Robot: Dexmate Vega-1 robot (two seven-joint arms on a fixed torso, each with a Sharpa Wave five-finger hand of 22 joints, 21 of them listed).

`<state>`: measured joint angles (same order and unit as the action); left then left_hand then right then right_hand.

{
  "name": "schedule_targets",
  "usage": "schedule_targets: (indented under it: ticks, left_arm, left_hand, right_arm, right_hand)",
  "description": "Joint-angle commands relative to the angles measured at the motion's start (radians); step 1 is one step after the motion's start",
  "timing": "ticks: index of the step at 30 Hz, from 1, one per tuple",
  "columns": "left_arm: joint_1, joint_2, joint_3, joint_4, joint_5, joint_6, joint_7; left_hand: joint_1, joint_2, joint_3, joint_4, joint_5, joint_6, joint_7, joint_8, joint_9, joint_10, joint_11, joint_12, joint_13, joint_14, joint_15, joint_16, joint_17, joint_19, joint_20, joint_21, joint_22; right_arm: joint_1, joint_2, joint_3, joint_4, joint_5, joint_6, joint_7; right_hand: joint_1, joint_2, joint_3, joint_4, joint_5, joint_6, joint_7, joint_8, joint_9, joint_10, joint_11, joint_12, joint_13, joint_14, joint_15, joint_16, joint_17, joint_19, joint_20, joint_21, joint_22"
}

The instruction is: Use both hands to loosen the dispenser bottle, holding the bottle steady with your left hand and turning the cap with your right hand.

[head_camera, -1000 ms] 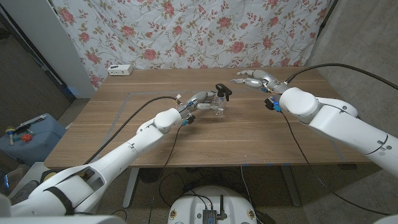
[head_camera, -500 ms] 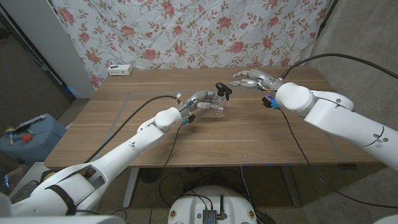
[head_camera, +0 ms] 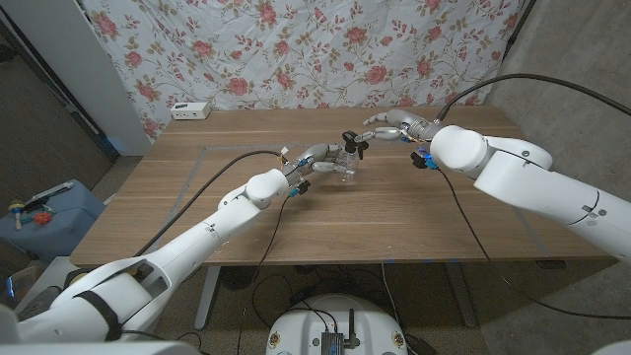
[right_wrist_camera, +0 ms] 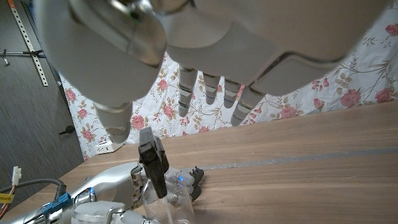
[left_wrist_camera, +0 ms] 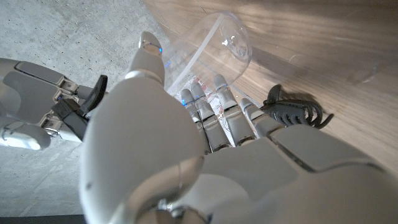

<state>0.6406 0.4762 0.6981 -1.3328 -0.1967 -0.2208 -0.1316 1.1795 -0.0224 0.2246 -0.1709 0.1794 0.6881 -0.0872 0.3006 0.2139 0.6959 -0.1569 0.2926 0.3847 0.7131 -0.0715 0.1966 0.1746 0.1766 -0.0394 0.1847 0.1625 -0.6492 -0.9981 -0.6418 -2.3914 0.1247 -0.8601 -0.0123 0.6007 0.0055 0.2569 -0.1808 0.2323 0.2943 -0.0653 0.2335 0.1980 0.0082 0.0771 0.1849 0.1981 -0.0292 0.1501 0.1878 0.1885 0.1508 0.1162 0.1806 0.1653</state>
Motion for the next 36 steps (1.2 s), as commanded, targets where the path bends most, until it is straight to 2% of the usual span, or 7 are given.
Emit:
schedule_targets:
  ticks: [1, 13, 23, 36]
  left_arm:
    - [-0.017, -0.006, 0.007, 0.01, 0.003, 0.022, -0.004]
    - [-0.041, -0.02, 0.017, 0.036, 0.006, 0.023, -0.013]
    - [-0.043, -0.021, 0.02, 0.03, 0.005, 0.034, -0.015]
    - [-0.035, -0.024, 0.025, 0.022, 0.001, 0.039, -0.013]
  left_hand:
    - [-0.043, 0.068, 0.043, 0.032, 0.002, 0.043, 0.009, 0.008, 0.003, 0.012, 0.002, 0.005, 0.004, 0.012, -0.092, 0.004, 0.002, 0.006, -0.091, -0.003, 0.002]
    - [-0.043, 0.072, 0.048, 0.03, 0.001, 0.043, 0.011, 0.008, 0.003, 0.013, 0.002, 0.001, 0.008, 0.013, -0.092, 0.003, 0.003, 0.006, -0.089, -0.003, 0.002]
    - [-0.047, 0.075, 0.05, 0.031, 0.0, 0.047, 0.01, 0.009, 0.003, 0.017, 0.004, -0.001, 0.012, 0.014, -0.092, 0.004, 0.004, 0.005, -0.089, -0.003, 0.002]
    - [-0.05, 0.081, 0.055, 0.032, 0.001, 0.049, 0.012, 0.009, 0.003, 0.023, 0.003, -0.003, 0.016, 0.014, -0.089, 0.004, 0.005, 0.004, -0.087, -0.003, 0.002]
  right_arm:
    - [0.08, 0.021, -0.095, -0.01, -0.089, -0.077, 0.048]
    - [0.138, 0.04, -0.174, 0.025, -0.181, -0.093, 0.093]
    - [0.143, 0.051, -0.182, 0.048, -0.222, -0.082, 0.114]
    - [0.139, 0.051, -0.183, 0.042, -0.258, -0.094, 0.14]
  right_hand:
    - [0.018, 0.0, 0.009, -0.001, -0.002, 0.015, -0.003, 0.009, 0.005, -0.008, 0.004, 0.002, 0.001, -0.003, 0.001, 0.002, 0.003, 0.001, 0.009, 0.003, 0.002]
    - [0.066, -0.001, 0.033, -0.003, -0.004, 0.052, -0.01, 0.023, 0.008, -0.002, 0.004, 0.009, 0.001, 0.007, -0.006, 0.009, 0.003, 0.011, 0.009, 0.007, 0.002]
    - [0.125, 0.004, 0.063, -0.004, -0.005, 0.102, -0.035, 0.042, 0.011, 0.01, 0.0, 0.014, 0.001, 0.019, -0.013, 0.013, 0.003, 0.026, 0.005, 0.01, 0.002]
    - [0.195, 0.0, 0.097, -0.005, -0.009, 0.168, -0.062, 0.065, 0.013, 0.025, -0.007, 0.018, 0.001, 0.031, -0.021, 0.015, 0.002, 0.044, 0.001, 0.012, 0.001]
